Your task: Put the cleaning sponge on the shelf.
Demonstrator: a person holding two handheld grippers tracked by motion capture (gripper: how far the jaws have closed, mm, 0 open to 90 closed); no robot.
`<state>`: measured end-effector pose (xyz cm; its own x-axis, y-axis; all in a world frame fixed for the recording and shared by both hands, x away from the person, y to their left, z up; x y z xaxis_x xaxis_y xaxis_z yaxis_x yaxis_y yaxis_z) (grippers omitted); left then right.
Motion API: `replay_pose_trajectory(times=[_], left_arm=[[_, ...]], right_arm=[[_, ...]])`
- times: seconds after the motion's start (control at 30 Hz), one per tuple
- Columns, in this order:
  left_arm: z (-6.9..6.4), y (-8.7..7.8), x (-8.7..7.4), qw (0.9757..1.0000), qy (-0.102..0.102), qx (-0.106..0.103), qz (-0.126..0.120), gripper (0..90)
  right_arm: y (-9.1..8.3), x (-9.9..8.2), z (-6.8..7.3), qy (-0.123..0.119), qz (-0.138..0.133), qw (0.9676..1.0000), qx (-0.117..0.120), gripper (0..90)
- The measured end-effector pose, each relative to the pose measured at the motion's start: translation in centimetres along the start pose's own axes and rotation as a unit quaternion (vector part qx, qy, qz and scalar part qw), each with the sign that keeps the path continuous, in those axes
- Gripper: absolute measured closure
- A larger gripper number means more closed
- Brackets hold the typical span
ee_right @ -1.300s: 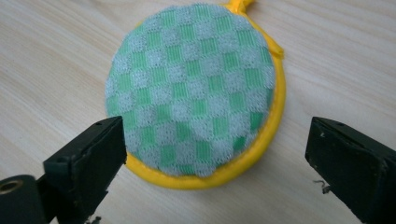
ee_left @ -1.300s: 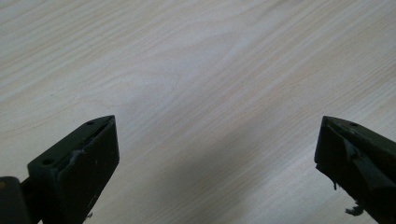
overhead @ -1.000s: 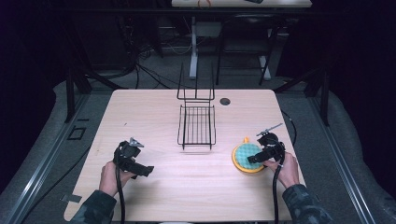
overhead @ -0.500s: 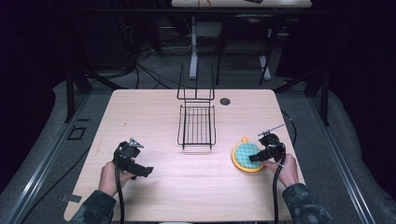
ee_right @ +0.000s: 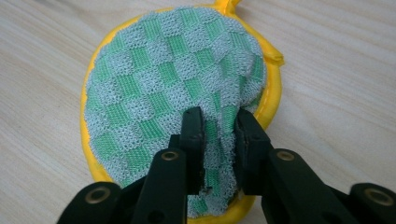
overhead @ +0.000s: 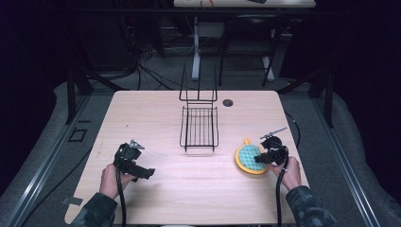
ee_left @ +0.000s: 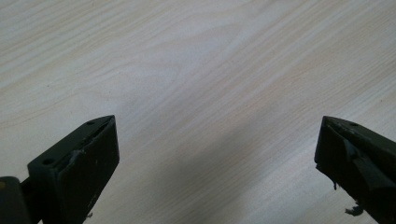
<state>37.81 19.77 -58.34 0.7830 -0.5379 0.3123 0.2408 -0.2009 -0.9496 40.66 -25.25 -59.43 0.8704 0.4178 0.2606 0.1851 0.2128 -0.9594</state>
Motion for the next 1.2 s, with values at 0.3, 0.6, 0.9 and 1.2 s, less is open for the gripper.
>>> replay_pose_trajectory(times=[0.3,0.6,0.9,1.2], left_arm=[[0.1,0.0,0.0,1.0,0.001,0.001,0.0,0.0],[0.2,-0.2,0.0,1.0,-0.001,-0.003,-0.006,0.1],[0.2,-0.2,0.0,1.0,0.001,-0.003,-0.008,0.1],[0.3,-0.2,0.1,0.9998,0.006,0.002,-0.016,0.0]], right_arm=[[-0.8,0.2,0.5,-0.011,-0.031,0.9995,0.001,86.8],[-2.5,0.4,0.8,-0.018,-0.062,0.9979,-0.004,87.6],[-4.4,0.5,0.9,-0.025,-0.089,0.9957,-0.006,87.6],[-5.8,0.7,1.2,-0.032,-0.108,0.9936,-0.013,87.5]])
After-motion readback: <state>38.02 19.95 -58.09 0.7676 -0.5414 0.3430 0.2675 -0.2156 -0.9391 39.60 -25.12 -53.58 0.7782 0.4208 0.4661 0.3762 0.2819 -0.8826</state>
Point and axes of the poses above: each handheld gripper's, and its own axes: y roughly forward along the jaws, x roughly out of its top, z roughly to its left, the point moved 6 cm from there along y, roughly forward along the jaws, and after that the axes turned 13 degrees about z, right-handed, at the moved point
